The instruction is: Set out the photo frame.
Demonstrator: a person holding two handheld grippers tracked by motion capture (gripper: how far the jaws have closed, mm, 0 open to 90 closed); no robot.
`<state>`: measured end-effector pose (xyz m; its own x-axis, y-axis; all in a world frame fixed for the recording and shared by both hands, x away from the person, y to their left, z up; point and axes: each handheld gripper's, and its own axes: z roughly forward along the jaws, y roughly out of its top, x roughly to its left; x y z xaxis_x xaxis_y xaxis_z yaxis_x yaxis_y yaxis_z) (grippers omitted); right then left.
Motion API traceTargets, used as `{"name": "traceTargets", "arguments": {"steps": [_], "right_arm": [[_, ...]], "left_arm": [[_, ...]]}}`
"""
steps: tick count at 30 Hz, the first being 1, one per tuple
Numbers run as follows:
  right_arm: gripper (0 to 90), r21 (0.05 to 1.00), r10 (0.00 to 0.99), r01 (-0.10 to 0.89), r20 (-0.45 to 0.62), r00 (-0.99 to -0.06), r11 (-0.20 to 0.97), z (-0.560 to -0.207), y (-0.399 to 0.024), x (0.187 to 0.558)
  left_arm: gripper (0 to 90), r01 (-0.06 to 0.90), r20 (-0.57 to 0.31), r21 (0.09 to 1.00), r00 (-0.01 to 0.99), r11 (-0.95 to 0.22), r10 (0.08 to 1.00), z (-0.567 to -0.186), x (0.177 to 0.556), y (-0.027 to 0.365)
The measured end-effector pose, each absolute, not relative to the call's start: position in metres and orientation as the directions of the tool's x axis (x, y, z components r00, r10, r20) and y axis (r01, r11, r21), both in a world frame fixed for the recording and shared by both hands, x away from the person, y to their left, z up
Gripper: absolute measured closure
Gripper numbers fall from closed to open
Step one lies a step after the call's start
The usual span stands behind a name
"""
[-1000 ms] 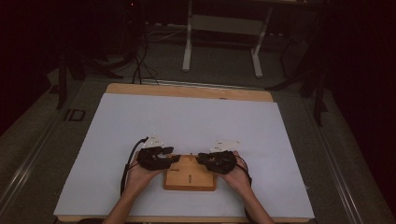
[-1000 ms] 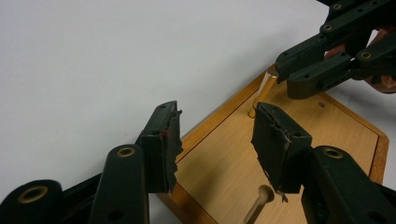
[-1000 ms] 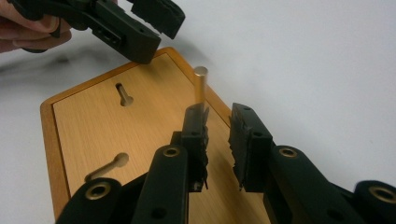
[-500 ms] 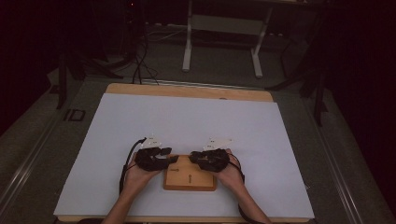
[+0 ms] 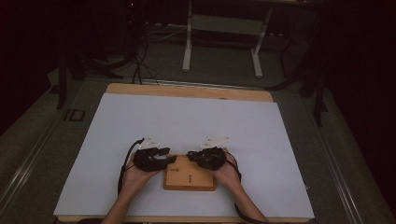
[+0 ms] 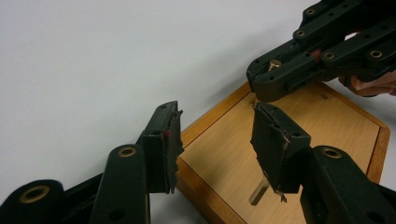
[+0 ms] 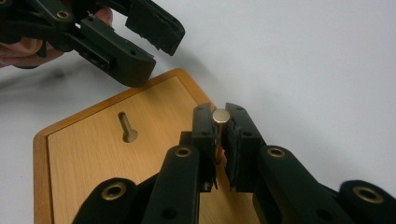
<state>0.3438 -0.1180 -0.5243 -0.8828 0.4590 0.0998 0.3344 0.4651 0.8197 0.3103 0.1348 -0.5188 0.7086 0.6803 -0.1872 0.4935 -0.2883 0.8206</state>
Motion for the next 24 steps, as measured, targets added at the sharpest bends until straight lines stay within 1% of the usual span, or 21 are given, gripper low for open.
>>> {"name": "traceTargets", "arguments": {"steps": [4, 6, 24], "right_arm": [[83.1, 0.826, 0.449, 0.342, 0.122, -0.885, 0.449, -0.526, -0.120, 0.346], [83.4, 0.823, 0.441, 0.359, 0.151, -0.885, 0.440, -0.527, -0.121, 0.348], [84.2, 0.792, 0.396, 0.400, 0.220, -0.891, 0.460, -0.524, -0.122, 0.363]], "left_arm": [[51.7, 0.493, -0.187, 0.821, 0.710, -0.289, 0.679, -0.519, 0.310, 0.135], [51.7, 0.492, -0.187, 0.821, 0.710, -0.289, 0.678, -0.519, 0.310, 0.135], [52.3, 0.487, -0.172, 0.820, 0.712, -0.302, 0.681, -0.519, 0.309, 0.137]]}}
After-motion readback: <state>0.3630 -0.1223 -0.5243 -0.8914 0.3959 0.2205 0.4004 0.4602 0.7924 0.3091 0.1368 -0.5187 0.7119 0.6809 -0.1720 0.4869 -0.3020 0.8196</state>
